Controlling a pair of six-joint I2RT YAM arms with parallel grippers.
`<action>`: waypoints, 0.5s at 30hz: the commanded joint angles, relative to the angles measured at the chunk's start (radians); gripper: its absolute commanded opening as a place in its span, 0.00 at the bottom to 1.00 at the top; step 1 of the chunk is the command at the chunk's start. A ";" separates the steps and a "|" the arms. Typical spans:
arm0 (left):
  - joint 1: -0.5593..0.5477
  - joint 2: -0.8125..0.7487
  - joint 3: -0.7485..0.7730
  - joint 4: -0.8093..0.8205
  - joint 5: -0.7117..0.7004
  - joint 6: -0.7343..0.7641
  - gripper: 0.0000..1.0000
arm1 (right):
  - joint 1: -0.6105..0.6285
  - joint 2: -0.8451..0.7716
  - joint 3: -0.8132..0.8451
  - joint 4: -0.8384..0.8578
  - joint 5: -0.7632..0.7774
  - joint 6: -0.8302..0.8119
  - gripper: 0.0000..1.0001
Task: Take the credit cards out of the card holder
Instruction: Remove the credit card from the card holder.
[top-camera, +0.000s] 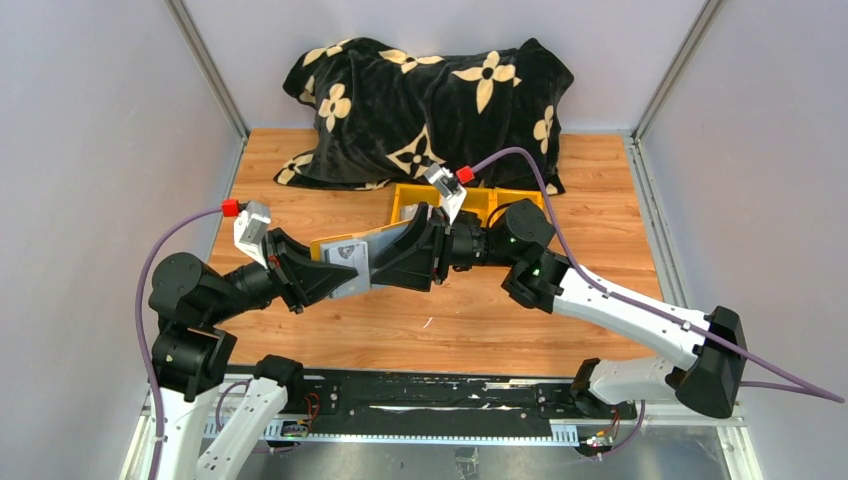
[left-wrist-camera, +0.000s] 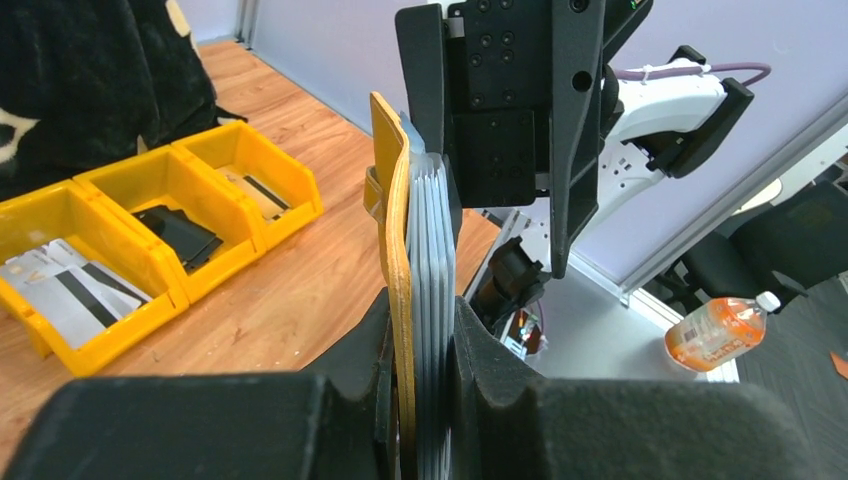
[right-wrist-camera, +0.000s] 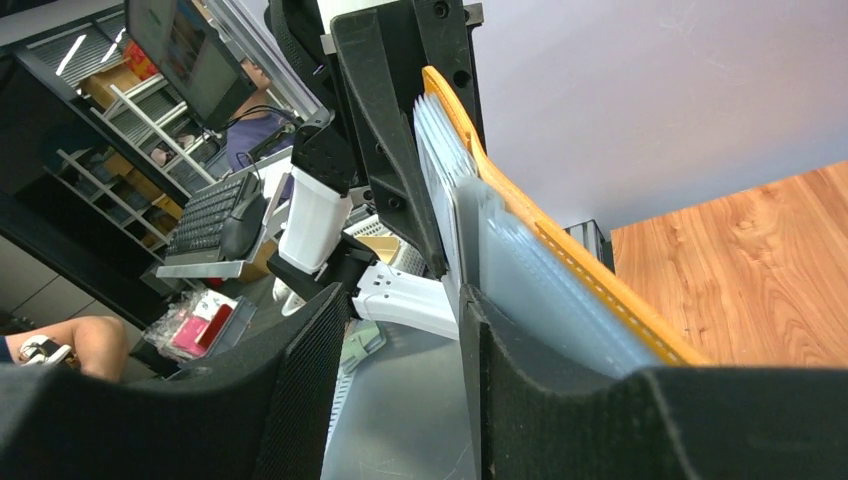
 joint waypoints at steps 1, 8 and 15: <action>0.005 -0.005 -0.003 0.053 0.021 -0.010 0.00 | 0.007 0.026 -0.001 0.134 -0.043 0.070 0.49; 0.005 -0.006 0.006 0.058 0.026 -0.027 0.00 | 0.007 0.041 -0.002 0.166 -0.038 0.087 0.47; 0.005 0.005 -0.009 0.104 0.067 -0.094 0.04 | 0.007 0.055 -0.033 0.171 0.045 0.058 0.44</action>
